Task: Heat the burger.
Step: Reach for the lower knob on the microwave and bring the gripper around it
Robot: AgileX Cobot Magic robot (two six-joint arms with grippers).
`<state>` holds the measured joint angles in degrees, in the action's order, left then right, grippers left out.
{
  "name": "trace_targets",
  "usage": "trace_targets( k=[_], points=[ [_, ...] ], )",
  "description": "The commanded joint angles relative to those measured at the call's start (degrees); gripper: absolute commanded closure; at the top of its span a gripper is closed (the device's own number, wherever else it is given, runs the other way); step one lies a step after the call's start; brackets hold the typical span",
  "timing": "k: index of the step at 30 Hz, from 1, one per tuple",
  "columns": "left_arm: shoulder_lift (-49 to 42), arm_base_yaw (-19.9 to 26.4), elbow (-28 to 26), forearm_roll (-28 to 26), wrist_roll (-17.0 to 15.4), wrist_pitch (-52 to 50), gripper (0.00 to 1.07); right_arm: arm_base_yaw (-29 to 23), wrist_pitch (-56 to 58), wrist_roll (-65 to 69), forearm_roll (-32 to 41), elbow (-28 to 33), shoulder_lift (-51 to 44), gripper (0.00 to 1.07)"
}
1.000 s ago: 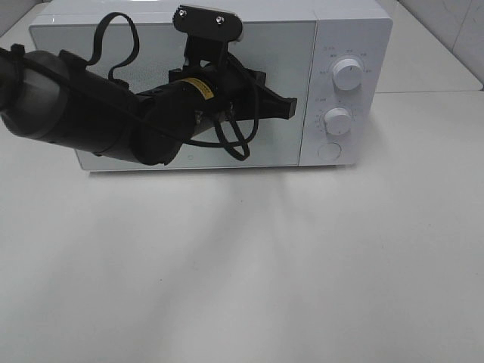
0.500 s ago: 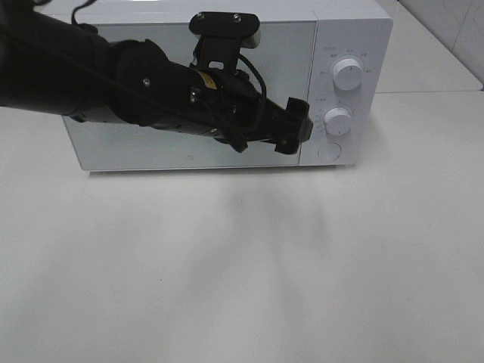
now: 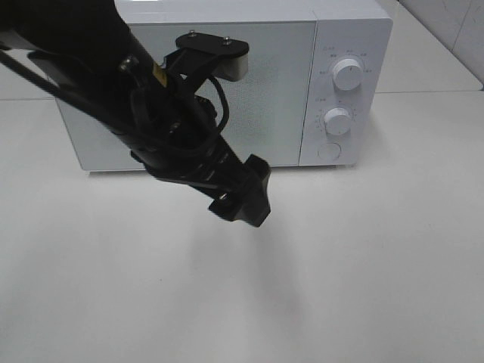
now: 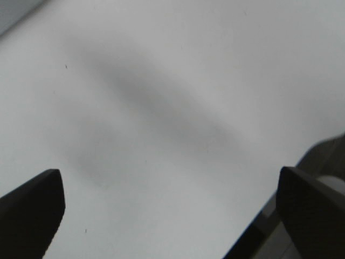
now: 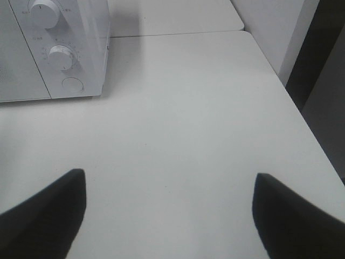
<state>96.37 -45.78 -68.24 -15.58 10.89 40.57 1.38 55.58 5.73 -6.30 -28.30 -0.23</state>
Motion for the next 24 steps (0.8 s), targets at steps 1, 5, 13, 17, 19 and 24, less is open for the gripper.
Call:
trace_targets(
  k=[1, 5, 13, 17, 19, 24],
  points=[
    [-3.09, 0.11, -0.52, 3.50, -0.86, 9.17, 0.06, 0.40, -0.40, -0.23, -0.11, 0.06, -2.01, 0.31],
    [-4.24, 1.49, -0.52, 5.39, -3.32, 12.43, 0.06, 0.40, -0.40, -0.29, -0.11, 0.06, -2.01, 0.31],
    [-7.05, 15.24, -0.52, 5.33, -3.95, 21.31, 0.06, 0.40, -0.40, -0.23, -0.11, 0.06, -2.01, 0.31],
    [-9.40, 22.46, -0.52, 3.90, -4.01, 23.15, 0.06, 0.40, -0.40, -0.17, -0.11, 0.06, -2.01, 0.31],
    [-10.26, 24.52, -0.52, 3.78, -4.01, 23.55, 0.06, 0.40, -0.40, -0.17, -0.11, 0.06, -2.01, 0.31],
    [-14.15, 33.63, -0.52, 3.90, -2.52, 25.78, 0.06, 0.40, -0.40, -0.17, -0.11, 0.06, -2.01, 0.31]
  ],
)
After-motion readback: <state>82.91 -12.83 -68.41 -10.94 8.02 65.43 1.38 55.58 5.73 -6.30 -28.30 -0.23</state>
